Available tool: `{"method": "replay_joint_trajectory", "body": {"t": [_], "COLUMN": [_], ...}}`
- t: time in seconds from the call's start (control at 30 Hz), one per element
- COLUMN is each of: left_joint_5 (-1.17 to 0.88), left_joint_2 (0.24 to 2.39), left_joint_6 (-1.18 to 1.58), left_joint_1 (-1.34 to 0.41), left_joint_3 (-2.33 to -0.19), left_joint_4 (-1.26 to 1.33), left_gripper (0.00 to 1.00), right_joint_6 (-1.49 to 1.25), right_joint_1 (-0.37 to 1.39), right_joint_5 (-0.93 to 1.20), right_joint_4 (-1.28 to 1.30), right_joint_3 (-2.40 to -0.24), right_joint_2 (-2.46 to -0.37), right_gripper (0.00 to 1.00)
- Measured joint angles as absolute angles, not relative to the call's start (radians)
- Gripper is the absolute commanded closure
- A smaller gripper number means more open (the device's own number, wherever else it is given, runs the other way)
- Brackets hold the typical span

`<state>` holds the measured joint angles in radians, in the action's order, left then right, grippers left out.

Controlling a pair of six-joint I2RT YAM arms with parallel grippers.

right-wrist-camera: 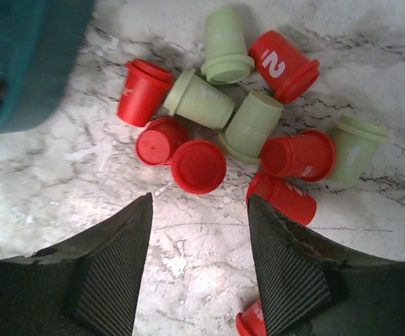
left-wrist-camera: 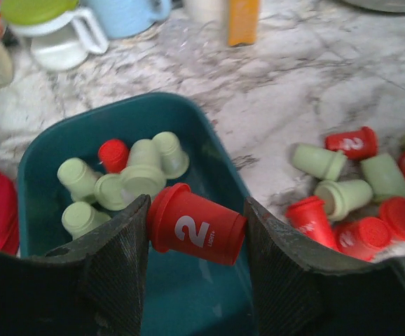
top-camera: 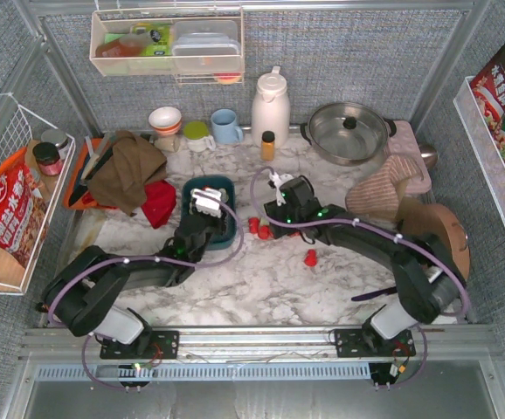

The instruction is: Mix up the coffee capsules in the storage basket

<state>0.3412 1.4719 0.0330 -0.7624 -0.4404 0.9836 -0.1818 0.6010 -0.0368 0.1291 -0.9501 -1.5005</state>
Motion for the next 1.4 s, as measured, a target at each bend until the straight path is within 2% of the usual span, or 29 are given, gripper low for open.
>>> {"method": "replay_joint_trajectory", "body": {"t": [0.47, 0.6, 0.7, 0.87, 1.07, 1.23, 1.4], "left_joint_5": [0.377, 0.398, 0.389, 0.298, 0.111, -0.074, -0.222], "left_joint_2": [1.550, 1.531, 1.494, 1.456, 1.407, 1.394, 1.465], "left_joint_6": [0.270, 0.297, 0.303, 0.253, 0.127, 0.004, -0.098], "left_joint_1": [-0.704, -0.704, -0.704, -0.707, -0.736, -0.773, -0.825], "left_joint_3": [-0.573, -0.586, -0.602, -0.595, -0.486, -0.349, -0.316], "left_joint_4": [0.751, 0.699, 0.662, 0.658, 0.753, 0.971, 1.206], "left_gripper": [0.21, 0.19, 0.19, 0.19, 0.17, 0.16, 0.16], "right_joint_6": [-0.143, -0.133, -0.131, -0.130, -0.139, -0.152, -0.188], "right_joint_1": [0.601, 0.601, 0.601, 0.598, 0.597, 0.596, 0.596], "right_joint_5": [-0.072, -0.072, -0.069, -0.056, -0.025, 0.023, 0.117], "right_joint_4": [0.088, 0.070, 0.065, 0.068, 0.111, 0.137, 0.145], "right_joint_3": [-1.010, -1.019, -1.019, -1.019, -1.005, -0.965, -0.936], "right_joint_2": [-1.717, -1.727, -1.728, -1.721, -1.596, -1.394, -1.240], "right_gripper": [0.46, 0.53, 0.62, 0.70, 0.71, 0.70, 0.70]}}
